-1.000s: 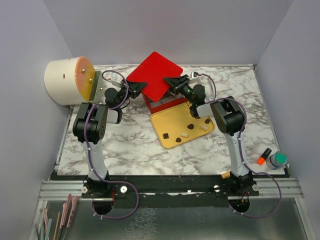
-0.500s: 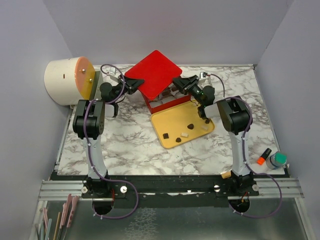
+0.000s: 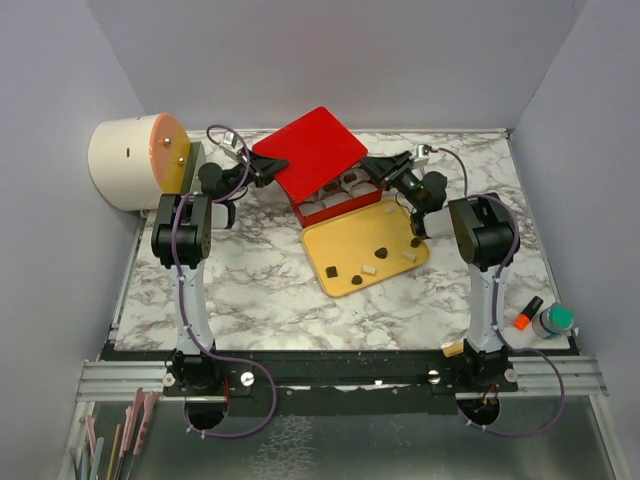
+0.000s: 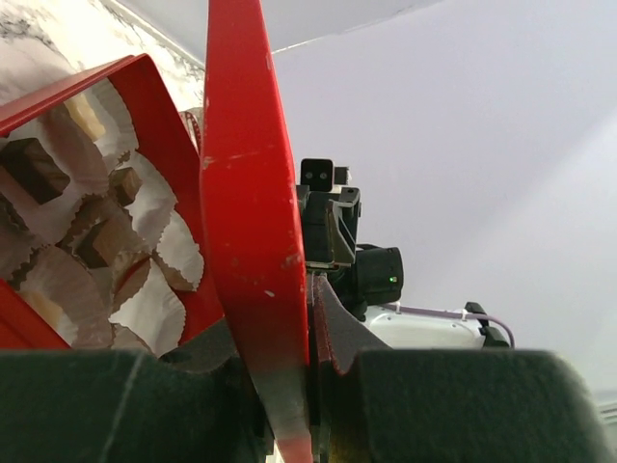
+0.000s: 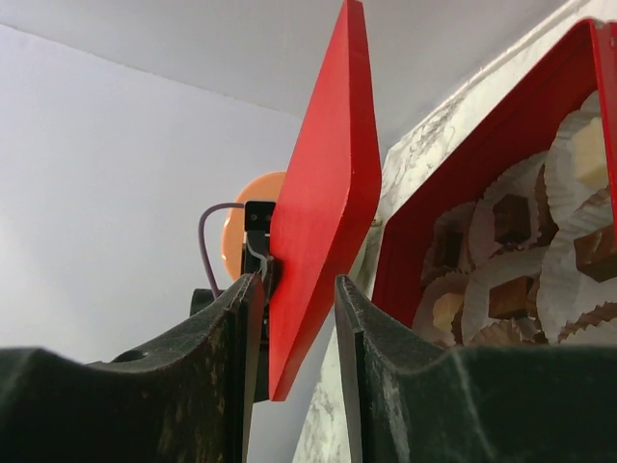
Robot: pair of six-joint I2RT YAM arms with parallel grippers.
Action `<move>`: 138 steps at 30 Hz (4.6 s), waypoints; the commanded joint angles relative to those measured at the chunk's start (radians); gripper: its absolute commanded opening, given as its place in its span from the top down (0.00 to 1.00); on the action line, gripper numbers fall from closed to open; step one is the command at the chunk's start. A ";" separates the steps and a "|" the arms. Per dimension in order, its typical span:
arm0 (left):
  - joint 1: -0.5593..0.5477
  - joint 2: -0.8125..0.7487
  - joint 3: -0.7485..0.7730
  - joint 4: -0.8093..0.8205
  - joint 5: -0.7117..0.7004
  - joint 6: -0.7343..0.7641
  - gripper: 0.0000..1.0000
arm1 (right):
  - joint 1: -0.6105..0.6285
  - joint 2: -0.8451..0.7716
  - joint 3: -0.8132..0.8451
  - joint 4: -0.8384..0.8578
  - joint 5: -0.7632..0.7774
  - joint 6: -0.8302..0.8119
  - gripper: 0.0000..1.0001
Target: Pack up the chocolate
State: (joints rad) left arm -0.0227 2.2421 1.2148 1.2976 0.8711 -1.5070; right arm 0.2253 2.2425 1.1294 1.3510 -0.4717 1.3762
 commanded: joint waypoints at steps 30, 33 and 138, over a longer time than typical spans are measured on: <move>0.014 0.126 0.139 0.115 0.177 -0.143 1.00 | -0.039 -0.275 -0.101 -0.342 0.210 -0.406 0.59; 0.013 0.125 0.135 0.086 0.185 -0.119 1.00 | -0.042 -0.262 -0.074 -0.358 0.185 -0.410 0.59; 0.001 0.165 0.130 -0.051 0.179 -0.032 0.44 | -0.095 0.196 0.556 -0.593 -0.454 -0.267 1.00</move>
State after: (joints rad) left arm -0.0326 2.4401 1.3613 1.2854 1.0798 -1.5871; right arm 0.1284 2.4149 1.6386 0.7090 -0.9070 1.0725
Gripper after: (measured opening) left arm 0.552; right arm 0.068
